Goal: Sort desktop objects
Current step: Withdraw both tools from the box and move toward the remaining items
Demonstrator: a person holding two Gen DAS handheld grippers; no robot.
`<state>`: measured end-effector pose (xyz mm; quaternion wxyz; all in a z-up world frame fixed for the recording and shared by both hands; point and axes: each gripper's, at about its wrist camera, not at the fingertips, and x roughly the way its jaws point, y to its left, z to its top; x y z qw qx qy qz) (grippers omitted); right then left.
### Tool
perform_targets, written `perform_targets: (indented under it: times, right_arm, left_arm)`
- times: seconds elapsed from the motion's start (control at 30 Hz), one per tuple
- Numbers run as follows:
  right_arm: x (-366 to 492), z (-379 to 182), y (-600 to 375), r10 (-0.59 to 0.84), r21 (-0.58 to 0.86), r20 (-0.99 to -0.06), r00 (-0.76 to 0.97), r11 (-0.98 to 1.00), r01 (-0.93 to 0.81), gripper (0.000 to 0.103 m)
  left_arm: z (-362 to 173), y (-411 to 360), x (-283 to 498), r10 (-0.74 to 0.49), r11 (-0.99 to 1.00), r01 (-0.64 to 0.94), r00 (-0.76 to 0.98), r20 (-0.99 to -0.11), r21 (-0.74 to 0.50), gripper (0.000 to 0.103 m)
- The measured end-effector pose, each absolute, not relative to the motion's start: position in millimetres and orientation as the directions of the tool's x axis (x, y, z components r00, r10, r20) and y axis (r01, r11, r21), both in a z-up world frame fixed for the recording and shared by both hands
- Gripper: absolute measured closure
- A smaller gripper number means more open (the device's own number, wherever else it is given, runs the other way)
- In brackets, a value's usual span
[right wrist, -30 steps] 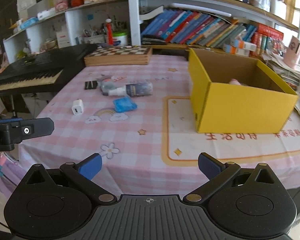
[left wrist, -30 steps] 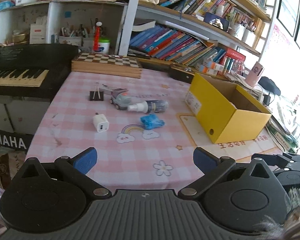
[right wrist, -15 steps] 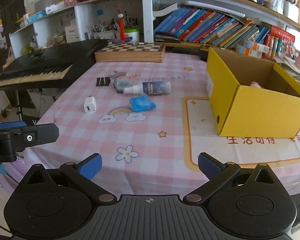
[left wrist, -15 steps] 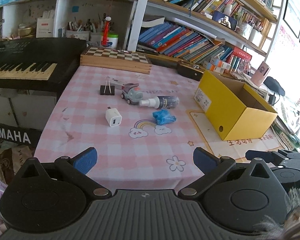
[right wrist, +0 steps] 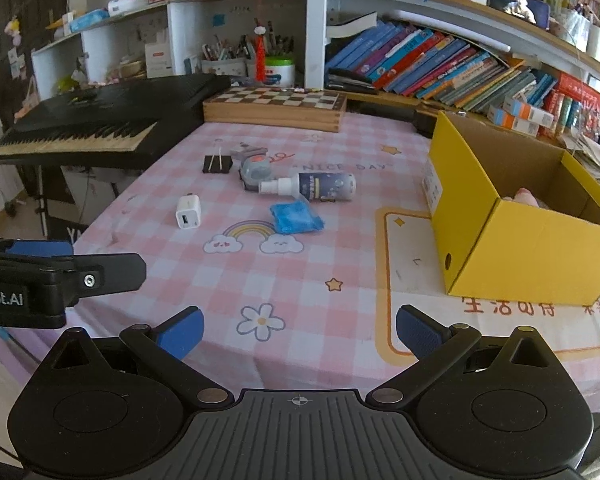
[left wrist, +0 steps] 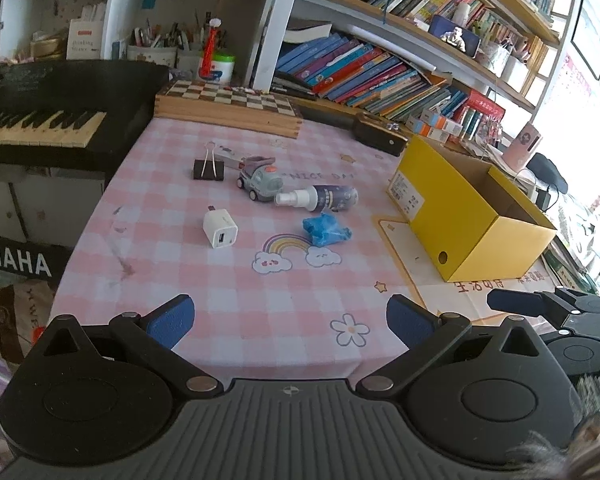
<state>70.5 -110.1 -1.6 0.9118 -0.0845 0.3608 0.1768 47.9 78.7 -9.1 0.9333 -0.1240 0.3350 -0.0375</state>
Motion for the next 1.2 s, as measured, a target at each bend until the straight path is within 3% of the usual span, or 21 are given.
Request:
perform_targets:
  times: [0.87,1.03,1.2]
  right_arm:
    - [168,-16,-105,0.336,-0.002,-0.717,0.611,0.875,-0.484,0.000]
    - [186,-28,-99,0.350,-0.004,-0.723,0.595,0.860,-0.511,0.001]
    - [207,-43,-86,0.359,0.009,-0.735,0.575,0.854,-0.521,0.006]
  left_arm:
    - [-19,78,128,-0.054,0.965,-0.129,0.755,-0.653,-0.229,0.003]
    - [-27,82,148,0.000,0.963,-0.181,0.744,-0.669,-0.201,0.010]
    - [-38,88,178,0.047,0.951,-0.243,0.725,-0.687,-0.191,0.023]
